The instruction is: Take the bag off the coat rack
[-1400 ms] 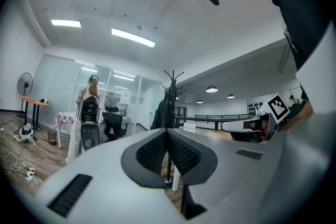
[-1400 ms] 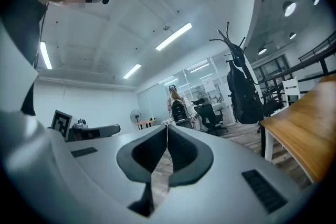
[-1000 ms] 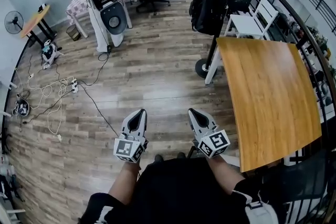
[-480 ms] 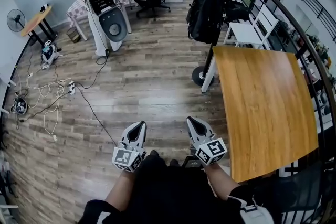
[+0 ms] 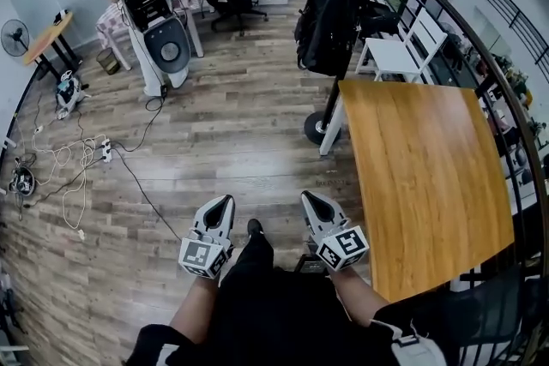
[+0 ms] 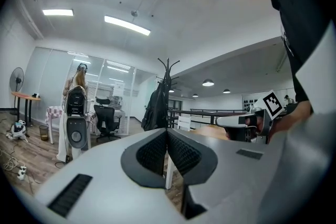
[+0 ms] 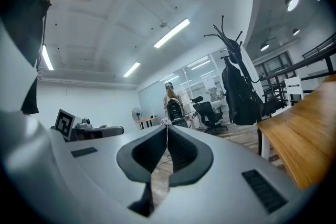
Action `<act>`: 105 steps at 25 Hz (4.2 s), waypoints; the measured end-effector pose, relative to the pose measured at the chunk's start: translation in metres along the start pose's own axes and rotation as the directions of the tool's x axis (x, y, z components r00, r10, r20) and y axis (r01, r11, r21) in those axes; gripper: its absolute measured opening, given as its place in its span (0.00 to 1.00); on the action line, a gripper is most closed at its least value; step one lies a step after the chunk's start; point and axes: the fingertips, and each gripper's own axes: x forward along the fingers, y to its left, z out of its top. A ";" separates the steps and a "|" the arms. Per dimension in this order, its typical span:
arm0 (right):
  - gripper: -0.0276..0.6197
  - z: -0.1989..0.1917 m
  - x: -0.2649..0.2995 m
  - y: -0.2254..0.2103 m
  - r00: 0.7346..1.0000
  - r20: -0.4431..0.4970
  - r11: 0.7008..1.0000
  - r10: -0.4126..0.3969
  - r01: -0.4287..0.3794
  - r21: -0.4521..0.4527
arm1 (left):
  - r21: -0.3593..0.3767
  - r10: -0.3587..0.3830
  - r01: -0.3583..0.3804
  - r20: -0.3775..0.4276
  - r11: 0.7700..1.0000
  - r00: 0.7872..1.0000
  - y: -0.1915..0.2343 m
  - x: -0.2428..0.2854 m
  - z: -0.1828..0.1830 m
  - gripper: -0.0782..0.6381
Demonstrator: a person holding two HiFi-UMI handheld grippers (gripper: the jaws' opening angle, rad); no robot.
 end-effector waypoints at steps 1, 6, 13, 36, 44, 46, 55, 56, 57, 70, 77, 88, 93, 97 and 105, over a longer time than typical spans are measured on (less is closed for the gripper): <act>0.09 0.000 0.003 -0.004 1.000 -0.004 1.000 -0.004 0.004 0.000 | -0.003 -0.003 0.003 0.006 1.000 1.000 0.002 0.006 0.002 0.13; 0.09 0.006 0.039 -0.019 1.000 -0.026 1.000 -0.007 0.007 -0.010 | -0.022 0.000 0.001 0.021 1.000 1.000 0.034 0.038 0.001 0.13; 0.09 0.027 0.112 -0.050 1.000 -0.022 0.999 -0.007 0.006 -0.031 | -0.032 -0.009 0.010 0.025 0.999 1.000 0.089 0.093 0.010 0.13; 0.09 0.063 0.340 -0.119 1.000 -0.022 0.997 0.010 -0.012 -0.070 | -0.067 0.000 0.004 0.065 0.998 0.998 0.279 0.240 0.032 0.13; 0.09 0.069 0.419 -0.164 0.999 -0.027 0.999 0.025 -0.026 -0.037 | -0.078 0.009 -0.003 0.077 0.997 0.997 0.337 0.304 0.038 0.13; 0.09 0.072 0.445 -0.180 0.999 -0.026 0.999 0.028 -0.028 -0.026 | -0.086 0.011 -0.004 0.074 0.996 0.997 0.352 0.326 0.044 0.13; 0.09 0.122 0.560 -0.243 0.996 0.041 0.995 0.082 -0.079 -0.066 | -0.068 -0.028 0.035 0.104 0.997 0.994 0.417 0.433 0.085 0.13; 0.09 0.126 0.569 -0.248 0.995 0.050 0.992 0.082 -0.076 -0.097 | -0.060 -0.034 0.042 0.120 0.997 0.992 0.422 0.443 0.089 0.13; 0.09 0.131 0.578 -0.253 0.995 0.060 0.990 0.081 -0.073 -0.122 | -0.052 -0.035 0.042 0.132 0.998 0.991 0.428 0.453 0.094 0.13; 0.09 0.177 0.626 -0.318 0.989 0.147 0.992 0.034 -0.015 -0.129 | -0.039 -0.121 0.129 0.165 0.991 0.979 0.465 0.565 0.115 0.13; 0.09 0.185 0.642 -0.333 0.985 0.163 0.968 -0.062 0.099 -0.230 | -0.014 -0.326 0.334 0.187 0.942 0.927 0.479 0.642 0.119 0.13; 0.09 0.219 0.600 -0.385 0.803 0.429 0.834 -0.414 0.523 -0.175 | -0.011 -0.830 0.850 0.209 0.527 0.518 0.396 0.782 0.121 0.13; 0.09 0.236 0.571 -0.383 0.675 0.504 0.709 -0.539 0.687 -0.161 | -0.015 -0.936 0.958 0.209 0.287 0.284 0.345 0.814 0.131 0.13; 0.13 0.243 0.535 -0.373 0.538 0.556 0.580 -0.634 0.806 -0.120 | -0.013 -0.971 0.996 0.221 0.094 0.094 0.301 0.824 0.135 0.14; 0.38 0.219 0.428 -0.350 0.153 0.559 0.221 -0.815 0.974 0.055 | -0.009 -0.979 0.986 0.119 -0.167 -0.165 0.217 0.807 0.119 0.36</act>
